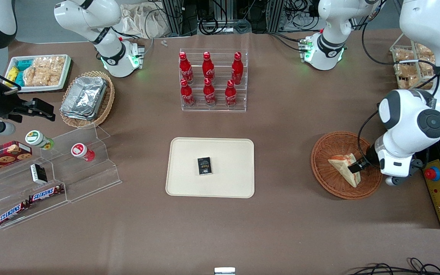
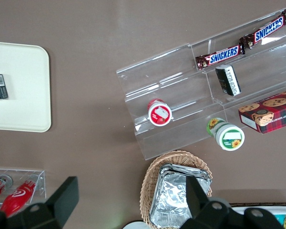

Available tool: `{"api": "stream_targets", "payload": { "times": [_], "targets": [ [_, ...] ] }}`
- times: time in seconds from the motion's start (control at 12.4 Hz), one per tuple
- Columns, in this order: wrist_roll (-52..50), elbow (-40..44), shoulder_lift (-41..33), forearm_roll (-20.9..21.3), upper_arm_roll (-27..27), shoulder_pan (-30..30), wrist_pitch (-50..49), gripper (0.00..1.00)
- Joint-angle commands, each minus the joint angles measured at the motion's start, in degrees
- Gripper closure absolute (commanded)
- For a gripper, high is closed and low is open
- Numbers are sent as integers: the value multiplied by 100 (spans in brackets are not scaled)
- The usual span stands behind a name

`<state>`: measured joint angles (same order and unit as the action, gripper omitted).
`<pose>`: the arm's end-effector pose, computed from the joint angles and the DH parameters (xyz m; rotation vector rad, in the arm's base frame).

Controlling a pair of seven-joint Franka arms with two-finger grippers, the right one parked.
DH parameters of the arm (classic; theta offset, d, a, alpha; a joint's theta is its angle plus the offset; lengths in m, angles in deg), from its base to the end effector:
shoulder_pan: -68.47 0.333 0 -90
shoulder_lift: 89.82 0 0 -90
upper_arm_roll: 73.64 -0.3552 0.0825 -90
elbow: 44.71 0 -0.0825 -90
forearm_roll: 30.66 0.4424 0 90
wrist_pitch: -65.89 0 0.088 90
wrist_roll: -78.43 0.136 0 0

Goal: Place sandwich from basket to tray
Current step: 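Close the left gripper on the sandwich and lift it from the basket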

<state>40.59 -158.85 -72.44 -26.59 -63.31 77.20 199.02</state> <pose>0.6627 -0.0129 0.2854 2.9921 0.9153 0.0496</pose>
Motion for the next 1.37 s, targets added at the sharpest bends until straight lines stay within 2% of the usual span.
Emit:
{"api": "stream_targets", "payload": {
  "times": [0.0, 0.48, 0.56, 0.64, 0.72, 0.8, 1.13, 1.29],
  "targets": [
    [-310, -65, 160, 24, 22, 15, 152, 0],
    [-539, -73, 582, 33, 22, -11, 450, 0],
    [-540, -39, 652, 33, 22, -20, 477, 3],
    [-548, -29, 670, 33, 22, -29, 477, 42],
    [-557, -29, 644, 68, 22, -20, 477, 93],
    [-557, -12, 653, 68, 22, -20, 477, 100],
    [-557, 67, 487, 139, 31, -20, 390, 100],
    [-549, 390, 206, 139, 66, -55, -283, 100]
  ]
}}
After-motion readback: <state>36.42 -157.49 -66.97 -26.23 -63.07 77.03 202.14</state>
